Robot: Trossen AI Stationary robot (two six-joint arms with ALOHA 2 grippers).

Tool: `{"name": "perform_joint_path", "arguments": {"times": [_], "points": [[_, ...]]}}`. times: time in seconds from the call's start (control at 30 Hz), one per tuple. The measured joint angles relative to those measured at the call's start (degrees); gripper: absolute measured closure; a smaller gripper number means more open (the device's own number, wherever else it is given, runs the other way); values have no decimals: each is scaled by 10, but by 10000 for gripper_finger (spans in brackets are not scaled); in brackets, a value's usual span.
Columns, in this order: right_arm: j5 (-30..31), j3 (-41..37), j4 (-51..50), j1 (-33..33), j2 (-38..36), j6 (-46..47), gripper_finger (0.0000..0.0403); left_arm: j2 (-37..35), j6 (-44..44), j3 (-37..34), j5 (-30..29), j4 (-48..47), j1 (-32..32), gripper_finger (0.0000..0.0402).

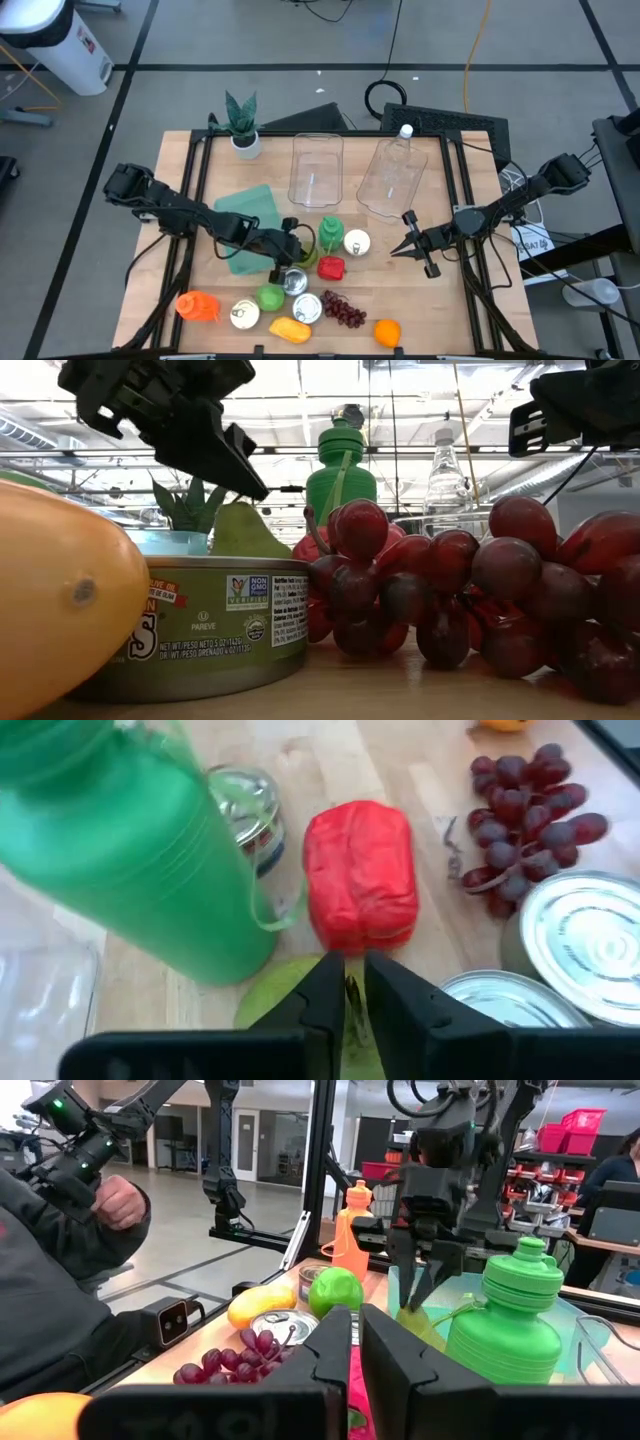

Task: Pick & Place Food Item
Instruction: Put the pear into the left transparent bin

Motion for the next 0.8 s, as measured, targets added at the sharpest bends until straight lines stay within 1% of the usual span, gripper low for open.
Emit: {"name": "perform_joint_path", "arguments": {"times": [0.1,0.3,0.43,0.53,0.63,0.73,0.8], "points": [[0,0,0,0,0,0,385,-26,-2,0,-14,-3,-2,352],[0,0,0,0,0,0,385,-116,-20,0,-32,-46,-2,352],[0,0,0,0,0,0,385,-145,-69,0,-29,-56,-2,352],[0,0,1,0,0,0,385,-139,-111,0,-33,-60,-2,352],[0,0,3,0,0,0,385,-111,-120,0,-29,-68,-2,339],[1,0,5,0,0,0,385,-72,-119,0,-28,-70,-2,306],[1,0,5,0,0,0,385,-50,-118,0,-27,-68,-1,275]]}}
